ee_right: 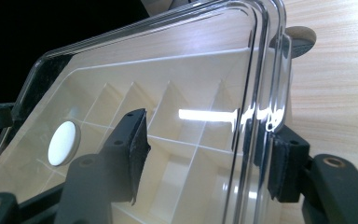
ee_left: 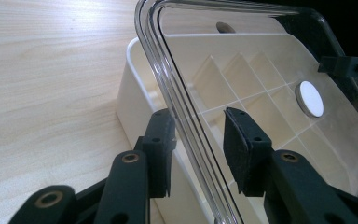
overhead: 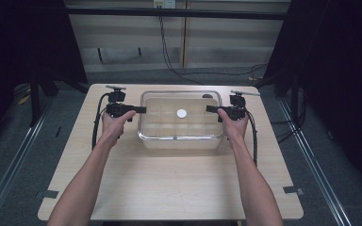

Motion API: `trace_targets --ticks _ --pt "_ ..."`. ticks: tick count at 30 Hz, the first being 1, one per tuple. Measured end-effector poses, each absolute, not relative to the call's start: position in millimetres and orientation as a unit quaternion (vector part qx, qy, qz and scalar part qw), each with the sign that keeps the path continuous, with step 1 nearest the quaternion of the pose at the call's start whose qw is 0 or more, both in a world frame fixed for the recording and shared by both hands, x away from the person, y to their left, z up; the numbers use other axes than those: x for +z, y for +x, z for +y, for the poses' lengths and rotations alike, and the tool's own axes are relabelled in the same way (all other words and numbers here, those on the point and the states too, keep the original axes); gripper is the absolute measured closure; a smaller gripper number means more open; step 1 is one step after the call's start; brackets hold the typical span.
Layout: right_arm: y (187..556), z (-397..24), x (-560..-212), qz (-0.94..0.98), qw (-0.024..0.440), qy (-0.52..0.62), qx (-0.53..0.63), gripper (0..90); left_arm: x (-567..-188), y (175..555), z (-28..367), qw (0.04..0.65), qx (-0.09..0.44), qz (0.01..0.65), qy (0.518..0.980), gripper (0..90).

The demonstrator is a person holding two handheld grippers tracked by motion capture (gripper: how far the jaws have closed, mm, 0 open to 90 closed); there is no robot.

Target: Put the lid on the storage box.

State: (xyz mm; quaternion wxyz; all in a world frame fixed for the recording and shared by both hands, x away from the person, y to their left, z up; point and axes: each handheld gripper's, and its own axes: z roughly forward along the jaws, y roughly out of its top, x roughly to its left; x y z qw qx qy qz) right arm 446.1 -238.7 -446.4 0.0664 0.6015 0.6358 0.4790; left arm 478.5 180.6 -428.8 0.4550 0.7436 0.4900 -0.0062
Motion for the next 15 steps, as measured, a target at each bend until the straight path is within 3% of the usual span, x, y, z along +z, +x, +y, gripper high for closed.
trace_targets --ticks 15 --pt "442.7 -235.5 -442.8 0.646 0.105 0.595 0.467 34.9 -432.5 478.1 179.1 0.465 -0.012 0.494 0.734 63.1"
